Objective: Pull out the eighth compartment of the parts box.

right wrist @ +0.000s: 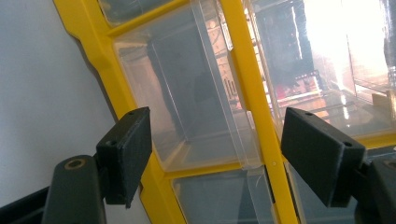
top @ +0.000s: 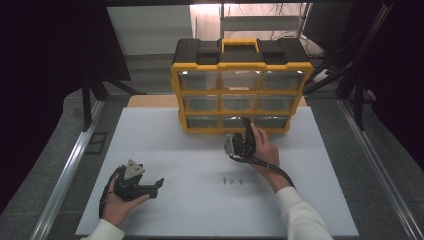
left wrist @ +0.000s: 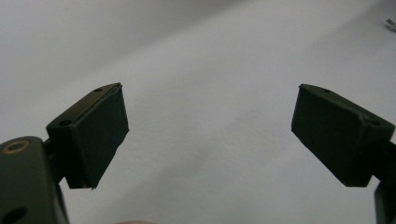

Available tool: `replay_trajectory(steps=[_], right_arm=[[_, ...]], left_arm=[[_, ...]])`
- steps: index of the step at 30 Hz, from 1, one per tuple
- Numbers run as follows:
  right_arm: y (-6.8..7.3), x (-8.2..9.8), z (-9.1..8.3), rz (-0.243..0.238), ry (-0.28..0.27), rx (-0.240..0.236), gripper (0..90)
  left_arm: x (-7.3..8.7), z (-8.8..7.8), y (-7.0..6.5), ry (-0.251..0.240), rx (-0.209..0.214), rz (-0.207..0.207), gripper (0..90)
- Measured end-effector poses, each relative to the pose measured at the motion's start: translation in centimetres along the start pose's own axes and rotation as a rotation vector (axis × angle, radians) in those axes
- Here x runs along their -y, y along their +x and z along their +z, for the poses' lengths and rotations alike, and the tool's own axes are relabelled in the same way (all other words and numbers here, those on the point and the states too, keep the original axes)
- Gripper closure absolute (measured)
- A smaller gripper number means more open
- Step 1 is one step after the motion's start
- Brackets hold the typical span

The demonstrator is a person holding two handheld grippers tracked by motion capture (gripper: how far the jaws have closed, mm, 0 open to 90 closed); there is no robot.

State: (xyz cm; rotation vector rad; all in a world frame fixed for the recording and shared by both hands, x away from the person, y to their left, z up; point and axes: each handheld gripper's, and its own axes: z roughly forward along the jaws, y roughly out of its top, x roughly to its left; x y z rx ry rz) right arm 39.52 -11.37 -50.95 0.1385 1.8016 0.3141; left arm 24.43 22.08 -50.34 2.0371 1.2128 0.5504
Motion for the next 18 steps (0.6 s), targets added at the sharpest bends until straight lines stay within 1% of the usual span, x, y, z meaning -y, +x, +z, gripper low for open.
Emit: replay_trajectory(steps=[2, 8, 13, 14, 17, 18], right_arm=[[0.0, 0.0, 0.1, -0.006, -0.001, -0.002, 25.0], [0.1, 0.1, 0.6, -0.001, 0.003, -0.005, 25.2], [0.0, 0.2, 0.9, -0.007, 0.008, -0.011, 25.5], [0.1, 0.2, 1.0, 0.001, 0.007, -0.011, 25.6], [0.0, 0.1, 1.1, -0.012, 0.009, -0.009, 25.8], [-0.1, 0.1, 1.1, -0.009, 0.007, -0.008, 26.0]], left_arm=[[0.0, 0.0, 0.0, 0.0, -0.002, 0.0, 11.3], [0.0, -0.1, 0.0, 0.0, -0.007, -0.003, 11.3], [0.1, -0.1, 0.0, 0.0, -0.012, -0.009, 11.3], [0.1, -0.2, 0.0, 0.001, -0.013, -0.009, 11.3], [0.1, -0.2, 0.0, 0.002, -0.015, -0.01, 11.3], [0.1, -0.2, 0.0, 0.002, -0.015, -0.01, 11.3]])
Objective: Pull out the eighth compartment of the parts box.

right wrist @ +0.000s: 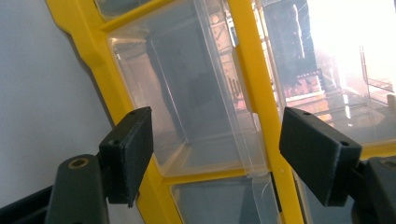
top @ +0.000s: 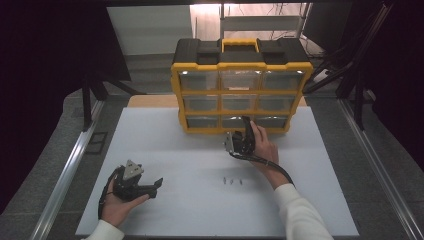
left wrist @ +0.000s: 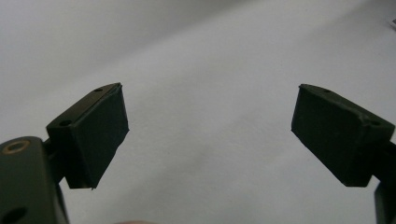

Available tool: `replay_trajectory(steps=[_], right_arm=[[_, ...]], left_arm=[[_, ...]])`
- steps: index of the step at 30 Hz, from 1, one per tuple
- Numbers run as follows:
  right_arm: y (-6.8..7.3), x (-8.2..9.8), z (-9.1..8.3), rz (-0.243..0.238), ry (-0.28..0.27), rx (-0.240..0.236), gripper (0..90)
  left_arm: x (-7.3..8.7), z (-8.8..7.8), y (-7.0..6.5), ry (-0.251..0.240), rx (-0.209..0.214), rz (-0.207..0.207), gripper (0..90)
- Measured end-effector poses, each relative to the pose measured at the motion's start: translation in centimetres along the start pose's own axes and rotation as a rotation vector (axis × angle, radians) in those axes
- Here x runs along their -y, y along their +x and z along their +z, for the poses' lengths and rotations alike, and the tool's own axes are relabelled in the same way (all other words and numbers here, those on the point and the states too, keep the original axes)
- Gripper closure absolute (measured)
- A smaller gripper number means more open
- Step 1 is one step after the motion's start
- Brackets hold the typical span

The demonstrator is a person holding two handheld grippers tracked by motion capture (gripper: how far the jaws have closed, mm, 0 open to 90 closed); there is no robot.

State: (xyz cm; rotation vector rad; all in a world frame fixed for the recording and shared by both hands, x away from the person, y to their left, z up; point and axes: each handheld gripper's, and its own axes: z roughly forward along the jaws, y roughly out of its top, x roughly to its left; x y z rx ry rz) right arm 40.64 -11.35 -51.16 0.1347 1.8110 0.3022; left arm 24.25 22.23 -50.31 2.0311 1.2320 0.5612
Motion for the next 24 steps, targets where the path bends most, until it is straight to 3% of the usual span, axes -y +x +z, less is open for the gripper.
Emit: replay_trajectory(steps=[11, 16, 23, 24], right_arm=[[0.0, 0.0, 0.5, -0.01, 0.005, -0.002, 26.9], [0.1, 0.0, 0.8, 0.015, 0.005, -0.006, 27.1], [0.3, 0.0, 1.3, -0.003, 0.007, 0.009, 29.3], [0.2, 0.1, 1.3, -0.023, 0.011, 0.013, 29.8]], left_arm=[[-0.1, 0.1, 0.0, -0.001, -0.002, 0.0, 11.3], [-0.1, 0.0, 0.2, -0.003, -0.004, -0.008, 11.3], [0.0, 0.0, 0.4, -0.006, -0.005, -0.015, 11.3], [0.0, 0.0, 0.4, -0.006, -0.005, -0.015, 11.3]])
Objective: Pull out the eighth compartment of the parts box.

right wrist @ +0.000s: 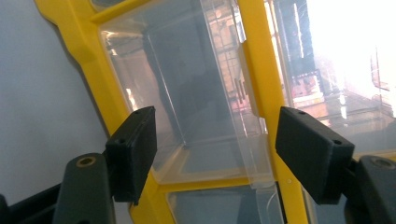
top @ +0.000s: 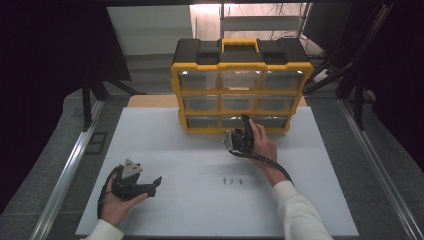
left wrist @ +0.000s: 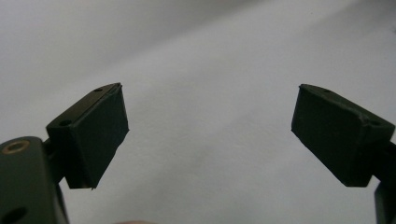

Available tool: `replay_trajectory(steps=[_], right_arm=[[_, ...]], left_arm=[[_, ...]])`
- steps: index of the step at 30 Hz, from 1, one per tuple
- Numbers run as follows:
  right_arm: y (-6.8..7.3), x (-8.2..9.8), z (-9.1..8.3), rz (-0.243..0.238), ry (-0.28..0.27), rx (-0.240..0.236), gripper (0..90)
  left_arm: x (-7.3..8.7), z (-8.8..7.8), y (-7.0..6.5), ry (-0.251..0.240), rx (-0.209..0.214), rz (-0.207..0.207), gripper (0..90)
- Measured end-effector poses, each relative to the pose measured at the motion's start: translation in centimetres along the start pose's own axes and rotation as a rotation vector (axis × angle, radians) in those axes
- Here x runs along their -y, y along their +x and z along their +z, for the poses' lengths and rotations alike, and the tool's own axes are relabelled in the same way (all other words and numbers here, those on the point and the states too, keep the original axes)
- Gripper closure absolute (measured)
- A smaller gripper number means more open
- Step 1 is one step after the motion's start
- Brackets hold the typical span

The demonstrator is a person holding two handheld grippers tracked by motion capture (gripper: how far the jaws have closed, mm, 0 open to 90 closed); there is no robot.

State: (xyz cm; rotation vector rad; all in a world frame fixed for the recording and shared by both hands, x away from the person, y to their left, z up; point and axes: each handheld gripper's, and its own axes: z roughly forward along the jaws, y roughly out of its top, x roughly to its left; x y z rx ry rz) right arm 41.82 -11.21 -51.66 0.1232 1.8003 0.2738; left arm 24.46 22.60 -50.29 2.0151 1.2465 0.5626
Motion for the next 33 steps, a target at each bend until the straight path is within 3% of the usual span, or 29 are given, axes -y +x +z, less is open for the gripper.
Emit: replay_trajectory(steps=[20, 33], right_arm=[[-0.19, 0.24, 0.41, -0.022, 0.006, 0.033, 41.5], [-0.24, 0.22, 0.34, -0.042, 0.008, 0.062, 56.6]], left_arm=[[0.05, 0.03, 0.13, 0.002, -0.002, -0.002, 11.3], [0.05, -0.02, 0.14, -0.001, 0.0, 0.0, 11.3]])
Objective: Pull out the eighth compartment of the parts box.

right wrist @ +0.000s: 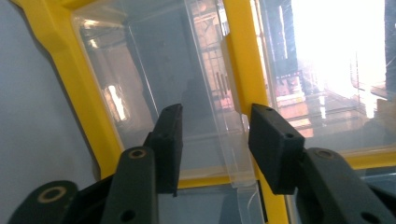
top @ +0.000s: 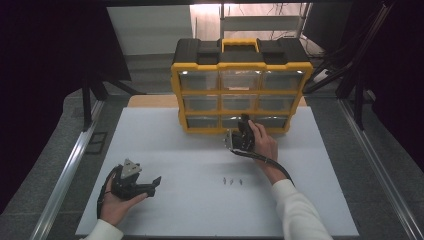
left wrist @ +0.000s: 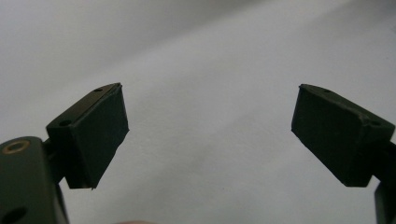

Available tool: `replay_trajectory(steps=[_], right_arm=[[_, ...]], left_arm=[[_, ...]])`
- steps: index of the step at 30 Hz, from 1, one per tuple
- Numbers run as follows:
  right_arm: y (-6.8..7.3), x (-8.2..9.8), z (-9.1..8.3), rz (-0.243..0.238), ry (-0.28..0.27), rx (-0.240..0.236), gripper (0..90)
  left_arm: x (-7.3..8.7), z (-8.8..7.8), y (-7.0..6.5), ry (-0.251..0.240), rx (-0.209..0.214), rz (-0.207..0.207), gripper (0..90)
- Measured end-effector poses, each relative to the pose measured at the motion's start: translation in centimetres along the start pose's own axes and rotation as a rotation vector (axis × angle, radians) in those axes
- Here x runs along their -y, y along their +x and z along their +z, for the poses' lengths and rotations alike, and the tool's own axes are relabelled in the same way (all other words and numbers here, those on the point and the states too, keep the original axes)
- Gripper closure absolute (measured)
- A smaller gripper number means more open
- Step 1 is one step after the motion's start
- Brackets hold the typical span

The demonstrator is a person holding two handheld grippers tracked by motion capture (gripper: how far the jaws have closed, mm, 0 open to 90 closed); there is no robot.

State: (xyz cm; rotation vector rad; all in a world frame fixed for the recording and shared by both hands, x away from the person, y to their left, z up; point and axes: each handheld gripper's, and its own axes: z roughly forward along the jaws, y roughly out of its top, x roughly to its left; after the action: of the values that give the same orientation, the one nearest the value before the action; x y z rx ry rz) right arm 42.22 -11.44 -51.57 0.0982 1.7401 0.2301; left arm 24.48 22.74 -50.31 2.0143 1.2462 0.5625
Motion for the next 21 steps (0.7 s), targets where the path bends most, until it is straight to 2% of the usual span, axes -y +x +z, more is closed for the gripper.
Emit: replay_trajectory(steps=[4, 11, 21], right_arm=[[-0.14, -0.02, -0.09, -0.008, 0.01, 0.008, 61.9], [-0.32, -0.02, -0.12, 0.005, 0.018, 0.024, 69.8], [-0.26, -0.1, -0.1, -0.006, 0.021, 0.036, 71.4]], left_arm=[[-0.01, 0.01, 0.0, -0.001, 0.001, 0.001, 11.3], [-0.02, 0.0, -0.03, -0.003, 0.002, 0.004, 11.3], [-0.02, -0.01, -0.02, -0.003, 0.002, 0.004, 11.3]])
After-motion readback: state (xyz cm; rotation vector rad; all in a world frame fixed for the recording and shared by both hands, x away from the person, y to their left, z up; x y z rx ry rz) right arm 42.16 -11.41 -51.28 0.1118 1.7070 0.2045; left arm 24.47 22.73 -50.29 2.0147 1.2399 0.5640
